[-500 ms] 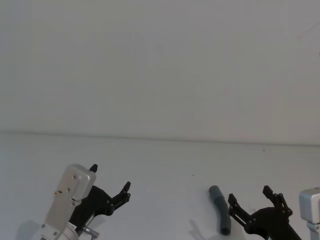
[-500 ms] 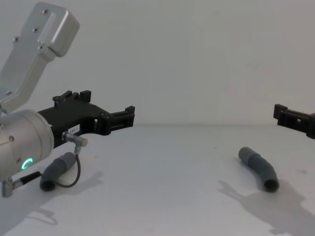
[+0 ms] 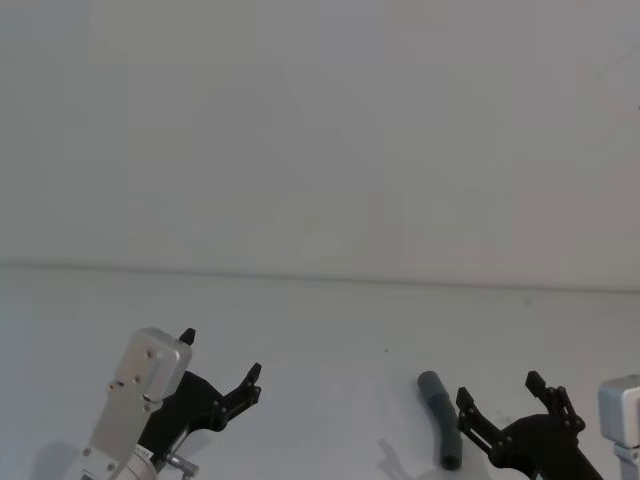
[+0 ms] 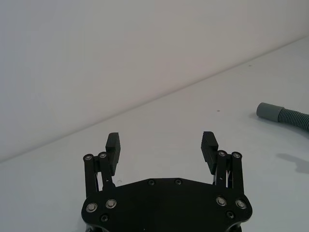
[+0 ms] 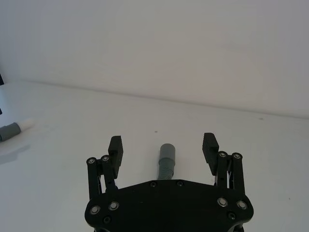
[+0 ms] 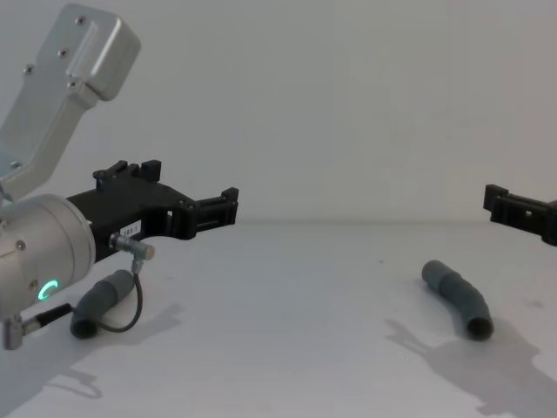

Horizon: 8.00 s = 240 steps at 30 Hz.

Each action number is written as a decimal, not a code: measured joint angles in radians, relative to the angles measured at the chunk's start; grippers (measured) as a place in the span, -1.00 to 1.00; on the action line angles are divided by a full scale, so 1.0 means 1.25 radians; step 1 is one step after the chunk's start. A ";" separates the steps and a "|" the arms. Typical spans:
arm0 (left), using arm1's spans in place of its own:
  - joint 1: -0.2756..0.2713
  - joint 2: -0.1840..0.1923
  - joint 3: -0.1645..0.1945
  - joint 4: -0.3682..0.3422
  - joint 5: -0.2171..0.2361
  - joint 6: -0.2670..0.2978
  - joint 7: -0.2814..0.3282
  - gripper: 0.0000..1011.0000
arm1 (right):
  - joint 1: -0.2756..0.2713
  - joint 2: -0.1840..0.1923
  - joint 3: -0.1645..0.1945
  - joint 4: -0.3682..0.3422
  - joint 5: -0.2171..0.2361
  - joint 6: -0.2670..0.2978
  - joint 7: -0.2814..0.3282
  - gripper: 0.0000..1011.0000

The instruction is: Use both hands to pick up one end of the pipe from the table, align the ends, and insert them.

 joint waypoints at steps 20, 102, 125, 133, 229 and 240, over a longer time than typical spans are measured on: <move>0.000 0.000 0.000 0.000 0.000 0.000 0.000 0.98 | 0.000 0.000 0.000 0.000 0.000 0.000 0.000 0.98; 0.047 -0.031 -0.161 -0.137 -0.146 0.501 0.103 0.98 | 0.000 0.000 0.000 0.000 0.000 0.000 0.000 0.98; -0.018 -0.061 -0.168 -0.027 -0.150 0.522 0.081 0.98 | 0.000 0.000 0.000 0.000 0.000 0.000 0.000 0.98; -0.045 -0.072 -0.166 0.014 -0.148 0.524 0.071 0.98 | 0.000 0.000 0.000 0.000 0.000 0.000 0.000 0.98; -0.216 -0.089 -0.088 0.255 -0.064 0.460 -0.036 -0.46 | 0.000 0.000 0.000 0.000 0.000 0.000 0.000 0.98; -0.218 -0.088 -0.085 0.255 -0.061 0.460 -0.040 -0.46 | 0.000 0.000 0.000 0.000 0.000 0.000 0.000 0.98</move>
